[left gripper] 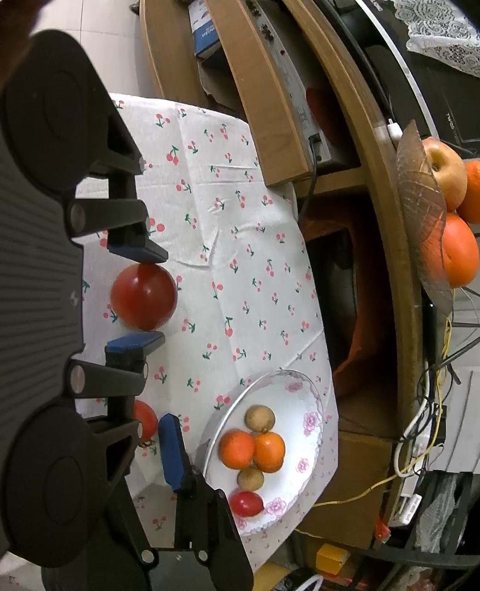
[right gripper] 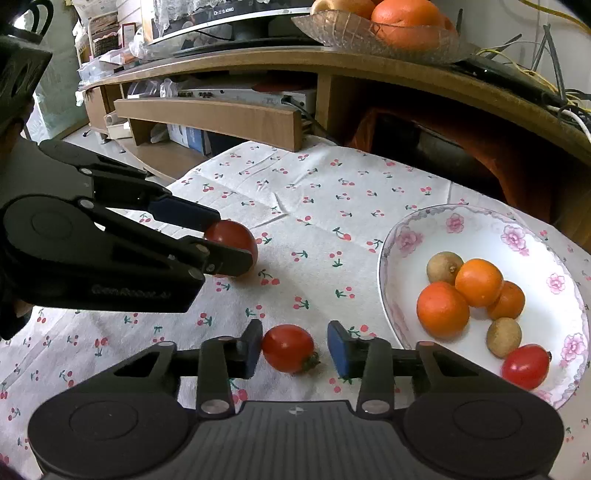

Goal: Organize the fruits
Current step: 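Grasp the large red tomato with the left tool while the right tool grasps a small tomato, then lift both tomatoes and carry them toward the white bowl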

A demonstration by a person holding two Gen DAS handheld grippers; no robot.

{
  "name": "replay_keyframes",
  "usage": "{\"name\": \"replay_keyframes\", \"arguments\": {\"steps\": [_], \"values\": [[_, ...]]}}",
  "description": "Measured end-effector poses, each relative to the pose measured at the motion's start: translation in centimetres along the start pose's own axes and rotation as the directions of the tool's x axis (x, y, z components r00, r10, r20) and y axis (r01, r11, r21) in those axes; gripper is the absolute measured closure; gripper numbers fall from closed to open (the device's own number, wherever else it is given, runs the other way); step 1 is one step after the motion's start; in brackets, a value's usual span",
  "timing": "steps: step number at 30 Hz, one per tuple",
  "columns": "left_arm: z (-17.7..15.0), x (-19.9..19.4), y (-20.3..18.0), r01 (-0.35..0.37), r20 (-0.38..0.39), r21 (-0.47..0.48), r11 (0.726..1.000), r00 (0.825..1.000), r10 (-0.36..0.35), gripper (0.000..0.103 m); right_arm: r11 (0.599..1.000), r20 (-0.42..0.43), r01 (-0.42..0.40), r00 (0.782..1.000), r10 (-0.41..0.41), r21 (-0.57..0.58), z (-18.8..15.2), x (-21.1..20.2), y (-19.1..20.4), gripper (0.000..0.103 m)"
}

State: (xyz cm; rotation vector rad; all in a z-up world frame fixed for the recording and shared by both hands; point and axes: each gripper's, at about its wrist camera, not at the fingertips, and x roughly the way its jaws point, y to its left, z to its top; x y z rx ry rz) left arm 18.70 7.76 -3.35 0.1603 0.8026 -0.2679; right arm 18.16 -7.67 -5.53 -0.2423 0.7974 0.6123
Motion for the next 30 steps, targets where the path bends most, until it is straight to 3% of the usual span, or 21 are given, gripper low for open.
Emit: {"name": "replay_keyframes", "arguments": {"steps": [2,12,23,30], "values": [[0.1,0.1,0.1,0.0,-0.001,-0.002,1.0,1.0,0.0,0.057,1.0,-0.008,-0.007,1.0,0.007,0.002,0.2,0.2,0.1,0.075],[0.1,1.6,0.6,0.03,-0.037,-0.044,0.999,0.999,-0.031,0.054,0.999,-0.028,-0.001,1.0,0.002,0.045,-0.2,-0.2,-0.6,0.075],[0.3,2.1,0.5,0.043,-0.027,-0.12,0.992,0.999,-0.046,0.058,0.994,-0.065,0.057,0.997,-0.051,0.094,-1.7,-3.1,-2.3,0.075],[-0.9,-0.6,-3.6,0.133,-0.065,-0.035,0.99,0.989,-0.135,0.058,0.981,-0.095,0.141,0.987,-0.129,0.135,-4.3,-7.0,-3.9,0.075]]}}
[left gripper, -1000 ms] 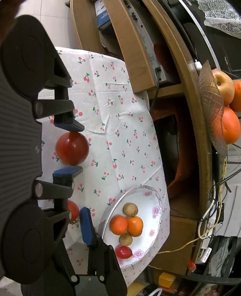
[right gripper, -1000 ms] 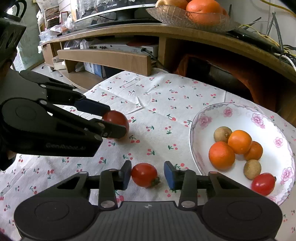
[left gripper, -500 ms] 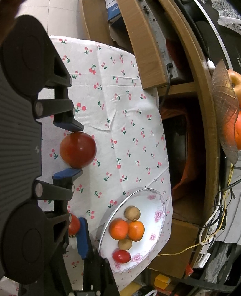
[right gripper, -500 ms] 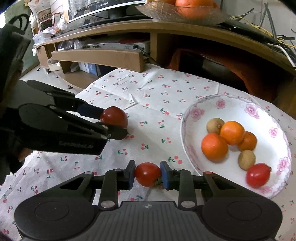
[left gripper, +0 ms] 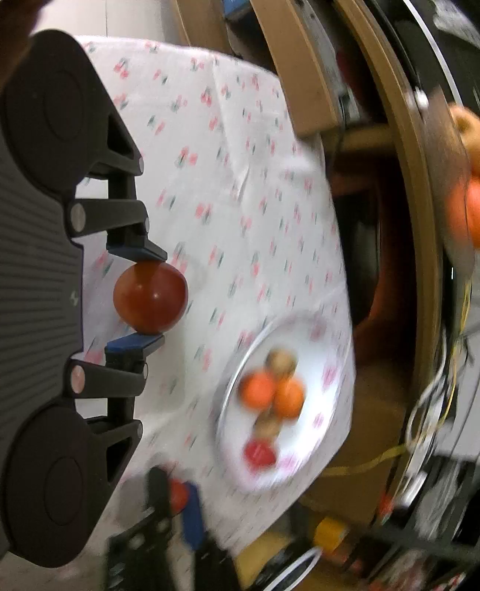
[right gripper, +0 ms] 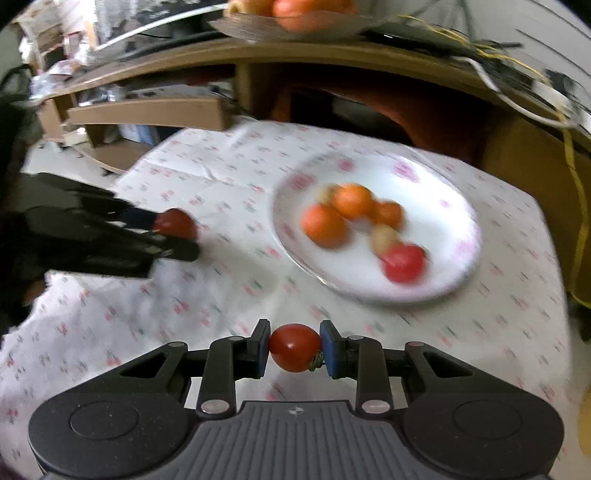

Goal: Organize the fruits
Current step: 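Lift both tomatoes and carry them toward the white bowl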

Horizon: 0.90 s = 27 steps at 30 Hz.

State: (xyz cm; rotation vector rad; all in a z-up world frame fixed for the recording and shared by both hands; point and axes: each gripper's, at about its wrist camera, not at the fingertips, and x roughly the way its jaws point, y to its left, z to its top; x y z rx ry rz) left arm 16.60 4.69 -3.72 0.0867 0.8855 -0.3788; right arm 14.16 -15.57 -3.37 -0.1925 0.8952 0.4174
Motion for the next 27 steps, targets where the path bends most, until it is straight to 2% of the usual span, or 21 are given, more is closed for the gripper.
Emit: {"name": "replay_keyframes", "arguments": {"steps": [5,9,13,18,27], "values": [[-1.5,-1.1,-3.9,0.039,-0.034,0.059,0.997,0.999,-0.038,0.058,0.999,-0.037,0.045,0.998,-0.044,0.01,-2.1,-0.3,-0.9,0.075],[-2.5,-1.2,-5.6,0.017,-0.036,0.09,0.996,0.999,-0.014,0.058,0.998,-0.017,0.054,0.998,-0.054,-0.023,-2.9,-0.3,-0.6,0.075],[-2.6,-1.2,-5.7,0.005,-0.03,0.07,0.998,1.0,-0.003,0.057,0.999,-0.007,0.041,0.999,-0.041,-0.02,-3.1,-0.3,-0.8,0.073],[-2.8,-0.9,-6.6,-0.033,-0.014,0.131,0.991,0.999,0.035,0.056,0.999,0.003,0.026,1.0,-0.026,-0.027,-3.4,-0.3,-1.1,0.071],[-2.5,-0.1,-6.6,-0.039,-0.003,0.144,0.989,0.999,0.039,0.053,1.0,0.001,0.012,1.0,-0.012,-0.028,-3.9,-0.9,-1.4,0.071]]}}
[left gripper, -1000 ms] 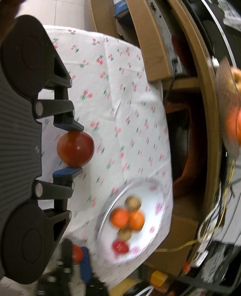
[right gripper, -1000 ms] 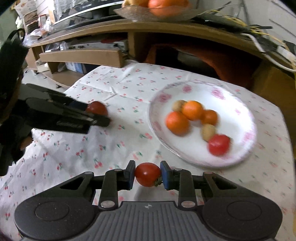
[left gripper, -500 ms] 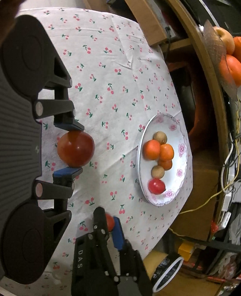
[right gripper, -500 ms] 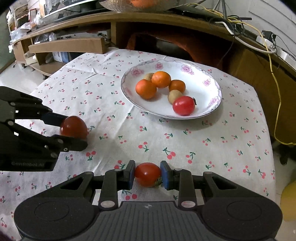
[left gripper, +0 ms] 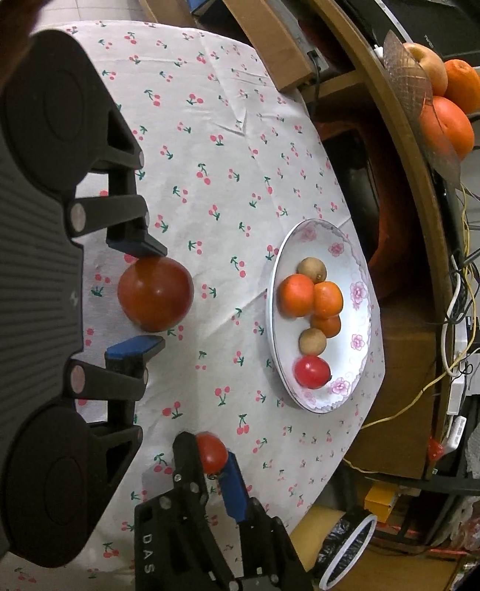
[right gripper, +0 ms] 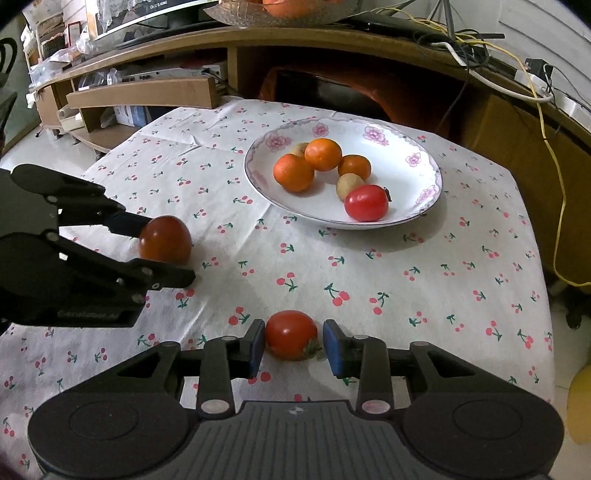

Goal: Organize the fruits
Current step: 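Lift both tomatoes and carry them toward the white bowl, then lower both tomatoes into the bowl and open the right tool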

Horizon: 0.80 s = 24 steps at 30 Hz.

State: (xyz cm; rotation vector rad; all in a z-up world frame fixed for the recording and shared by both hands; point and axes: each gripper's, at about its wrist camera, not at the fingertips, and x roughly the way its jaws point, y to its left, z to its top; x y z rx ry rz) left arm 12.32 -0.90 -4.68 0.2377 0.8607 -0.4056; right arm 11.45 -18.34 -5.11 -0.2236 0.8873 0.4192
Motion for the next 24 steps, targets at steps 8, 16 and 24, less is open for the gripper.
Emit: {"name": "replay_keyframes", "arguments": {"steps": [8,16,24], "values": [[0.5,0.1,0.2,0.021,-0.003,-0.042,0.999,1.0,-0.021,0.058,1.0,-0.003,0.0,1.0,0.0,0.029,0.4,-0.2,-0.3,0.075],[2.5,-0.6,-0.4,0.042,0.033,-0.05,0.998,0.999,-0.04,0.058,0.997,0.049,-0.007,0.999,0.003,0.078,2.7,-0.7,-1.0,0.076],[5.9,0.1,0.1,0.018,0.069,-0.063,0.998,0.998,-0.013,0.058,0.991,0.096,0.013,0.995,-0.025,0.13,5.8,-0.2,-2.4,0.075]]}}
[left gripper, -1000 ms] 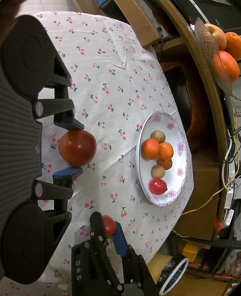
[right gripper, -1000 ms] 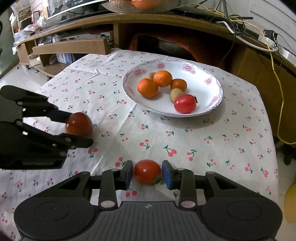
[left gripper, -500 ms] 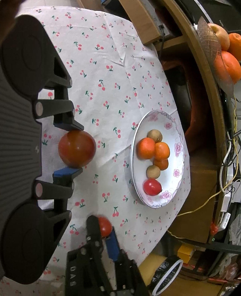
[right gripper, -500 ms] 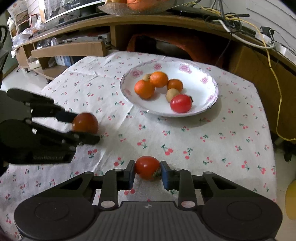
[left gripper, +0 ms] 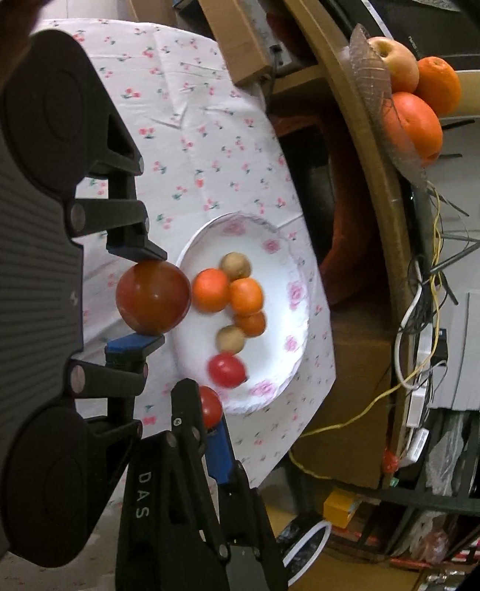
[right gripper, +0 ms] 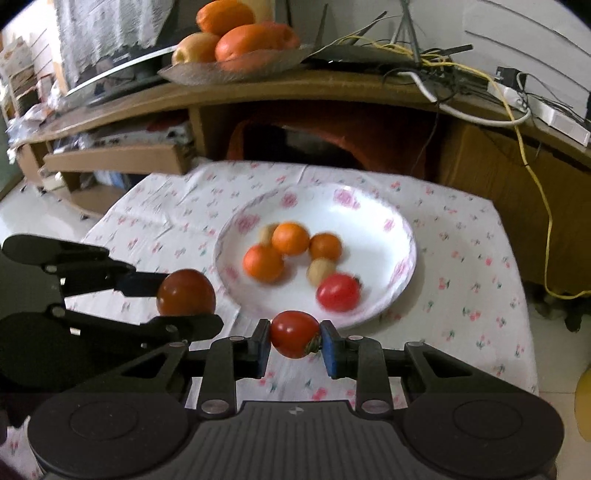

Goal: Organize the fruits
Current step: 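Lower both tomatoes into the bowl and open the right tool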

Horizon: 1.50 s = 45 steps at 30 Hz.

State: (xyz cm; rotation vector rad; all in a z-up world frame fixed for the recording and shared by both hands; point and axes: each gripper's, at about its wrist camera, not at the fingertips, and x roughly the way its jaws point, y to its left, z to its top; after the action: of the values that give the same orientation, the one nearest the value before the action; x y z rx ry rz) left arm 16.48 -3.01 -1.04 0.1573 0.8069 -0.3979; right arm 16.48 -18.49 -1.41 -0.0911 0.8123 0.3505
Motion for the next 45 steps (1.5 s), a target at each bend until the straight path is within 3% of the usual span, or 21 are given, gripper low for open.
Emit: {"name": "replay_keyframes", "arguments": {"steps": [19,31,45], "values": [[3.0,4.3,1.3,-0.039,0.007,-0.009,0.999,0.999,0.039,0.058,0.999,0.019,0.033,0.999,-0.034,0.024,2.6,3.6,-2.2,0.075],[4.3,5.9,2.5,-0.022,0.04,-0.06,0.998,0.999,0.025,0.058,0.997,0.05,0.071,0.996,-0.072,0.015,4.3,5.4,-3.1,0.074],[3.4,6.0,1.6,-0.032,0.002,-0.016,0.999,0.999,0.032,0.057,0.998,0.029,0.067,0.997,-0.067,-0.001,3.6,5.0,-3.1,0.073]]}}
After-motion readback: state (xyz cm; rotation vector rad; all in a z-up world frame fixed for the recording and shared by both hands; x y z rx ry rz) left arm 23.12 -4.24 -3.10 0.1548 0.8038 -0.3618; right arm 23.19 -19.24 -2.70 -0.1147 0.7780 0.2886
